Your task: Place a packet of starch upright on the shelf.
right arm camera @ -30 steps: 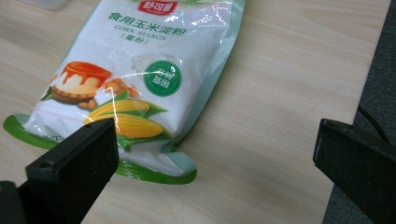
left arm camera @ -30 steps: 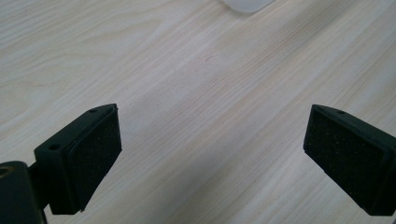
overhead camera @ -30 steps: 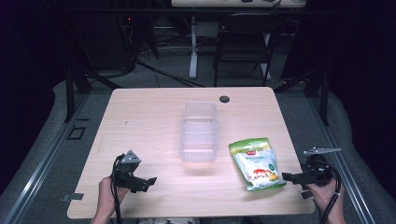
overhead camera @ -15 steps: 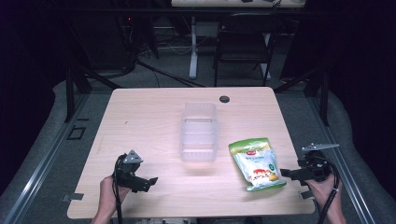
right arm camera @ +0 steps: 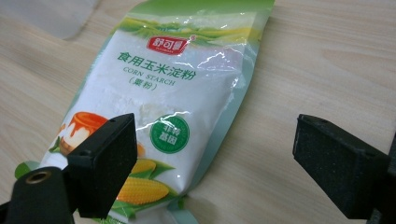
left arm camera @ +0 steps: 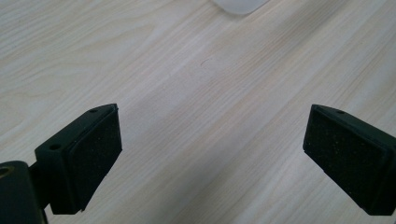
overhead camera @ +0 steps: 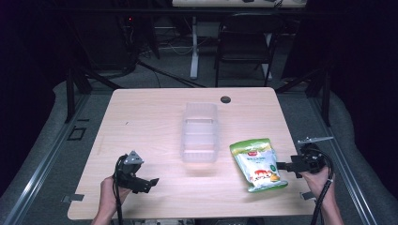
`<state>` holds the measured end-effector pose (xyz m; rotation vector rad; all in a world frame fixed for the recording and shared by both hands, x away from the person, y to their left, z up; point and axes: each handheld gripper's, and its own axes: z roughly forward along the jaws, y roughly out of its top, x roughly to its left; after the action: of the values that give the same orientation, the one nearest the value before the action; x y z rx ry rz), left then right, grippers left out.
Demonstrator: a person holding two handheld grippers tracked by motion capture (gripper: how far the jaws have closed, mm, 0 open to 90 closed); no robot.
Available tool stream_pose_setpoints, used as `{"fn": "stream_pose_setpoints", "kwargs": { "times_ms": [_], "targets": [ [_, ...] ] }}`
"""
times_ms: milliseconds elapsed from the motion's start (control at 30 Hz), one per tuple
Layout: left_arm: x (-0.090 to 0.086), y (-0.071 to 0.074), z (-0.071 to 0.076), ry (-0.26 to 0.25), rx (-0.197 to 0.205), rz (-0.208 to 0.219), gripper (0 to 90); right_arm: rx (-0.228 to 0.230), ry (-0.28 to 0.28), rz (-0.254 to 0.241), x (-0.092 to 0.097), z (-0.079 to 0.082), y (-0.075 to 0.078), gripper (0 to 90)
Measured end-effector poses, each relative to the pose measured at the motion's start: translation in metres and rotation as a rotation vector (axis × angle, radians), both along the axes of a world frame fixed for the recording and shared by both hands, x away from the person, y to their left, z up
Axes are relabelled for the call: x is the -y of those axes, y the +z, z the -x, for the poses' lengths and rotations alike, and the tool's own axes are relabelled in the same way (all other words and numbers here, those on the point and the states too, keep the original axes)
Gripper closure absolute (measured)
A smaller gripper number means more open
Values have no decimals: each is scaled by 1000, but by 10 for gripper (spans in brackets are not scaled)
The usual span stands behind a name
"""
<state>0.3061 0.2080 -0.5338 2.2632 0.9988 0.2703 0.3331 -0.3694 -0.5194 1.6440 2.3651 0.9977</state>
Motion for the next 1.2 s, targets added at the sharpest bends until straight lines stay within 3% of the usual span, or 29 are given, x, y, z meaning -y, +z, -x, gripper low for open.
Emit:
{"fn": "stream_pose_setpoints", "kwargs": {
  "times_ms": [600, 733, 833, 1033, 1200],
  "targets": [
    [-1, -2, -2, 8, -10, -7, 46, -14, 5, -5, -20, -32, -4, 230],
    [-1, -2, 1, 5, -9, -7, 46, -21, 13, 17, -29, -38, -4, 254],
    [-3, -1, 2, 13, -4, -7, 46, -29, -4, 11, -29, -45, -5, 313],
    [-2, -1, 2, 7, -3, -12, 47, -38, -39, 27, -29, -54, -11, 323],
    [-2, -1, 2, 12, 0, -17, 48, -52, -46, 4, -25, -61, -17, 343]
  ]
}}
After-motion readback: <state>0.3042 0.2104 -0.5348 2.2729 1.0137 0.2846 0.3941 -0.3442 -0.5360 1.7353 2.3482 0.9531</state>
